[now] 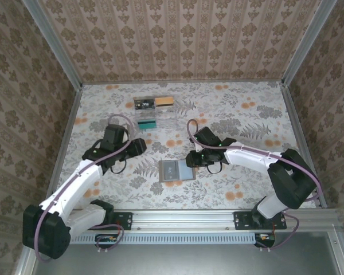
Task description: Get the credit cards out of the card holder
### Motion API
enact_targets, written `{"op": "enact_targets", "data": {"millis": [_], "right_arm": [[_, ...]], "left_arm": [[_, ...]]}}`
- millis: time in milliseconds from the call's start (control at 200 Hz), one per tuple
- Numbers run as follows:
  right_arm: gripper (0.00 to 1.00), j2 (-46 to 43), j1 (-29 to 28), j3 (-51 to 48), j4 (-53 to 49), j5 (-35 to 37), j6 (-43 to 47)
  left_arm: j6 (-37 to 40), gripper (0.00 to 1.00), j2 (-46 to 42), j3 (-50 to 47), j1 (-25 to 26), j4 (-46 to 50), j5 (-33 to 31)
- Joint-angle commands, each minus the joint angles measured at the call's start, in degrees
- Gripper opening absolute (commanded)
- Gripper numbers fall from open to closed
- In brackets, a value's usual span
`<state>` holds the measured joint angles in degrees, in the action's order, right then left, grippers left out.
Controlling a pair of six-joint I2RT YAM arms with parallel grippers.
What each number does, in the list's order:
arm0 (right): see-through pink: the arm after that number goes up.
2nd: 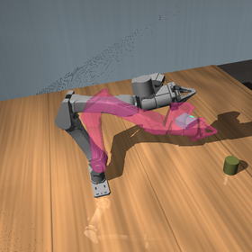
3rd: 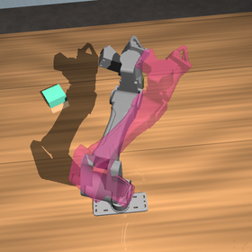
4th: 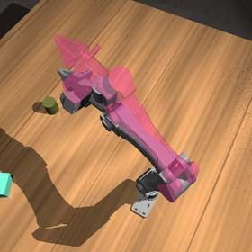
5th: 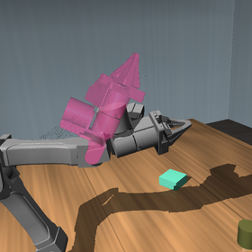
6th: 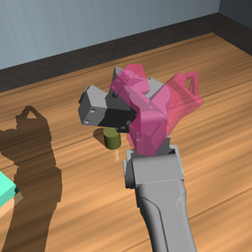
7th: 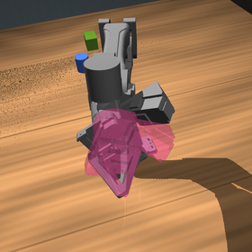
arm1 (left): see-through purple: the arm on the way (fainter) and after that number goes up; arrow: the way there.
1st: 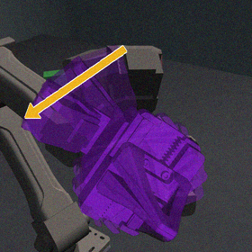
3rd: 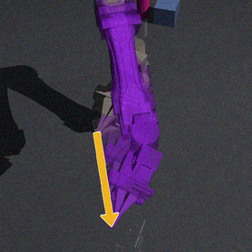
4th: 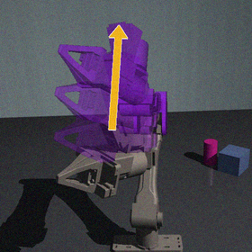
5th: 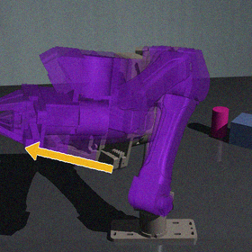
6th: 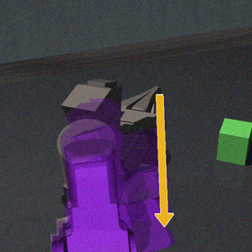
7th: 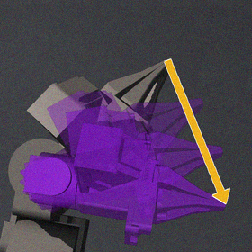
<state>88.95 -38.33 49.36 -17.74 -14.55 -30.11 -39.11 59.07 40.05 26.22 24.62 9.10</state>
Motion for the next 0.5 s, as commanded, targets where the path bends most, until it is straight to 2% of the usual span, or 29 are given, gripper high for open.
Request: {"op": "enact_targets", "data": {"millis": [0, 200, 290, 405, 495], "right_arm": [[0.27, 1.4, -1.34, -1.6, 1.18, 2.13, -0.81], [0.25, 3.06, -2.91, -2.43, 2.4, 2.97, -2.06], [0.23, 3.49, -3.37, -2.69, 2.51, 3.55, -2.75], [0.23, 3.51, -3.63, -3.09, 2.71, 3.96, -3.25], [0.22, 3.43, -3.67, -3.27, 2.72, 4.15, -3.46]], "left_arm": [[-9.95, 0.59, 1.43, -2.92, 4.54, -4.15, 2.68], [-13.92, 0.52, 6.0, -5.6, 10.23, -10.93, 5.38], [-14.22, 0.5, 8.14, -5.6, 11.64, -12.65, 6.5], [-14.56, 0.42, 10.31, -5.57, 12.8, -15.2, 8.2], [-14.85, 0.4, 12.29, -5.6, 13.07, -16.88, 9.93]]}}
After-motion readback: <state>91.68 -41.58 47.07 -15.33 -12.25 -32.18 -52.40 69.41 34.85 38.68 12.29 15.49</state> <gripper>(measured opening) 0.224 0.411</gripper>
